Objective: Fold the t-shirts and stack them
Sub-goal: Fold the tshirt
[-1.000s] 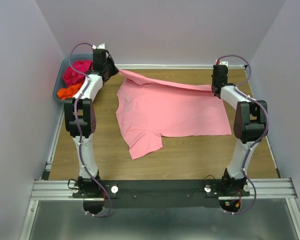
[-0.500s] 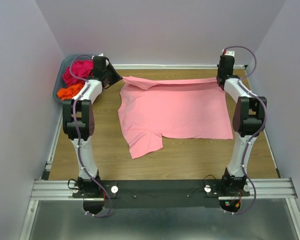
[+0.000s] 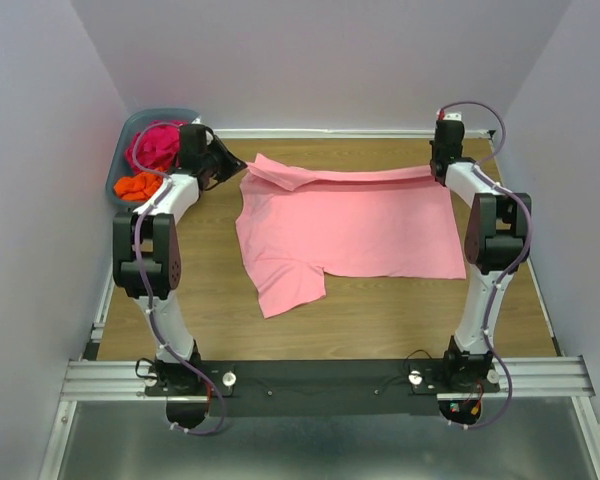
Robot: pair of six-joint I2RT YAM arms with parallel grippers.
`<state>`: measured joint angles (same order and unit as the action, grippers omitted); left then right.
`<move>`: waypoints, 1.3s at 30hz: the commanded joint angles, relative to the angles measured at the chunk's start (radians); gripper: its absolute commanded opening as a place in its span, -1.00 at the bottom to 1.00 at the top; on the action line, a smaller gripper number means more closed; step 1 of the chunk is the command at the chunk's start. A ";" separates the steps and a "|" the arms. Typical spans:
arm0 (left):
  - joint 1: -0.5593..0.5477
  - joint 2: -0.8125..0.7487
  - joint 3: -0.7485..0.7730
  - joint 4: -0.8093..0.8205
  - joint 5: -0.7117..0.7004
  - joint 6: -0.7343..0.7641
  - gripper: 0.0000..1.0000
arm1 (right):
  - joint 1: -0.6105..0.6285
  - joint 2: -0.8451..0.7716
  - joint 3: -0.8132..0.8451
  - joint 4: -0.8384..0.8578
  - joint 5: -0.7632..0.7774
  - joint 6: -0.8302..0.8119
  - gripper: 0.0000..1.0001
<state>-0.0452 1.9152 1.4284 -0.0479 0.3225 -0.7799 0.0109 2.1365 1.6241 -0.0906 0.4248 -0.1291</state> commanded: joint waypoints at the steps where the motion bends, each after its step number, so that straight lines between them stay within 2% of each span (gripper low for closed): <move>1: 0.008 -0.059 -0.051 0.040 0.038 -0.033 -1.00 | -0.006 -0.044 -0.030 0.011 0.025 -0.020 -0.99; 18: 0.007 -0.150 -0.209 0.114 0.118 -0.134 -1.00 | -0.006 -0.104 -0.122 0.011 0.022 0.000 -0.99; 39: -0.001 -0.196 -0.350 0.111 0.142 -0.121 -1.00 | -0.006 -0.138 -0.207 -0.024 0.005 0.054 -0.99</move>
<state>-0.0460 1.7500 1.0950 0.0521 0.4393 -0.8997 0.0109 2.0464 1.4540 -0.0986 0.4271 -0.0986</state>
